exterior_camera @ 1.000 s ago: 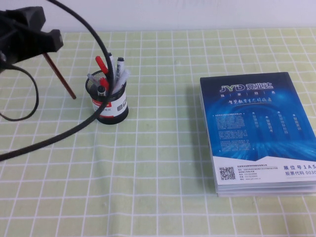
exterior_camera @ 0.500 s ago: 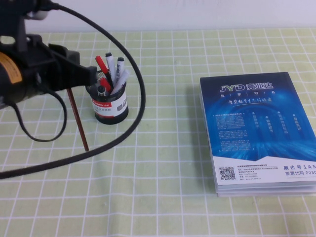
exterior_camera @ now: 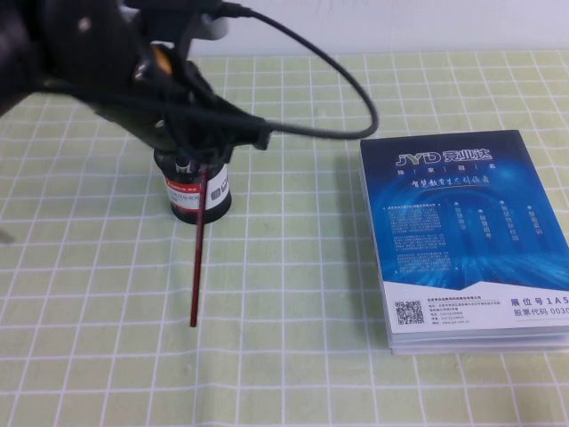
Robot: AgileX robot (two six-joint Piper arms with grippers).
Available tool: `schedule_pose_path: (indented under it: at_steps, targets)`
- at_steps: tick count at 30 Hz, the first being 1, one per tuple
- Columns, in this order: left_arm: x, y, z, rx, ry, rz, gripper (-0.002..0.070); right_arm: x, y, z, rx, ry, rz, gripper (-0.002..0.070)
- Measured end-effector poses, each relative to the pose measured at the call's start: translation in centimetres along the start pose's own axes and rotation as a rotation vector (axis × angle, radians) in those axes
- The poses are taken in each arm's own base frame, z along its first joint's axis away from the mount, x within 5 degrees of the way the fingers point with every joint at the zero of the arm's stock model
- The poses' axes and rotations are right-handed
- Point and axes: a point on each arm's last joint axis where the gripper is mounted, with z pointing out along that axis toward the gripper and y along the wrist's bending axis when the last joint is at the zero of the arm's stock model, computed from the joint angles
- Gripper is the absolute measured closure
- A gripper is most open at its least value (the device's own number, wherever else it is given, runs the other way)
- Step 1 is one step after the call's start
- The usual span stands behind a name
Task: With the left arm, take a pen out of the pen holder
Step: Place the pen on the table
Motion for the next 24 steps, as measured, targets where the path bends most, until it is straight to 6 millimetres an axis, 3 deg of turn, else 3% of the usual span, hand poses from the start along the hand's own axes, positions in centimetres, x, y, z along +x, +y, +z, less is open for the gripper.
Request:
schedule_pose_path:
  at_steps: [8,15,24]
  targets:
    - [-3.3,-0.9,5.6,0.062,0.151,-0.016,0.0673,0.0,0.0,0.0,0.0,0.0,0.0,0.0691]
    - [-4.9,-1.3,10.5,0.096,0.247,-0.033,0.0673,0.0,0.0,0.0,0.0,0.0,0.0,0.0691]
    - [-7.1,-1.8,14.1,0.136,0.221,-0.047,0.0673,0.0,0.0,0.0,0.0,0.0,0.0,0.0691]
